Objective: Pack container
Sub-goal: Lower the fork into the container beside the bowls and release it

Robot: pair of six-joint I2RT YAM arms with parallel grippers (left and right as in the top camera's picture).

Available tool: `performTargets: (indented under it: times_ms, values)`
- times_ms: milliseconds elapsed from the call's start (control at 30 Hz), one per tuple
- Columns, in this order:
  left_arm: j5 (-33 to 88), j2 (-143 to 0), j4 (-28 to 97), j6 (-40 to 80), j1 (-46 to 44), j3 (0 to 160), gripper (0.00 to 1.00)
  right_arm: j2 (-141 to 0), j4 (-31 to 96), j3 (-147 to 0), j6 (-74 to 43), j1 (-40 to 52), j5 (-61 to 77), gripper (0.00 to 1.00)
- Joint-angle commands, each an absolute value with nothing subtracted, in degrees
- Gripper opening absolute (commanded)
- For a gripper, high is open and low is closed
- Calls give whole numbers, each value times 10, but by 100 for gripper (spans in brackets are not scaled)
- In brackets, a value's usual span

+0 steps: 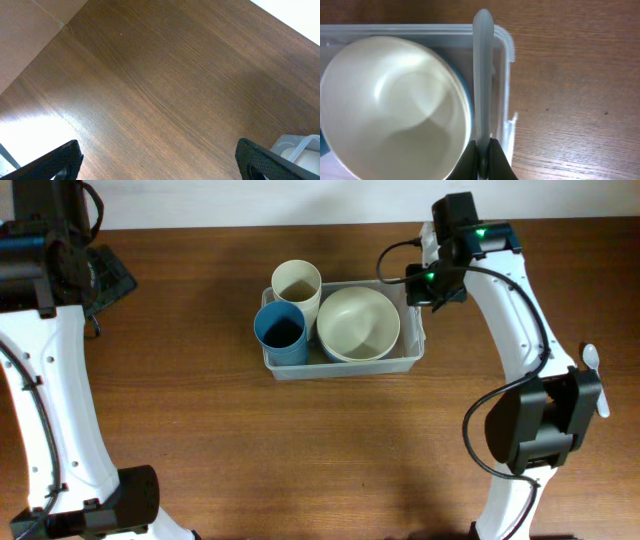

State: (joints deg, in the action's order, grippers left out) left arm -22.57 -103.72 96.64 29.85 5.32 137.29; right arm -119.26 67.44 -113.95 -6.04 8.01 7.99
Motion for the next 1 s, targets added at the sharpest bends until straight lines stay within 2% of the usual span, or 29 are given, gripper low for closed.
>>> performTargets:
  times_ms: [0, 433, 500, 633, 967]
  values:
    - [-234, -1026, 967, 304, 55, 1367, 100, -1198, 675, -1139, -65, 92, 83, 4]
    - [-234, -1026, 967, 304, 55, 1367, 99, -1198, 634, -1068, -65, 93, 64, 5]
    - [-234, -1026, 967, 304, 55, 1367, 100, -1198, 633, -1067, -65, 93, 64, 10]
    - [-234, -1026, 967, 304, 55, 1367, 100, -1198, 631, -1067, -65, 93, 64, 29]
    - [-234, -1026, 967, 304, 55, 1367, 100, -1196, 624, -1085, -65, 81, 27, 34]
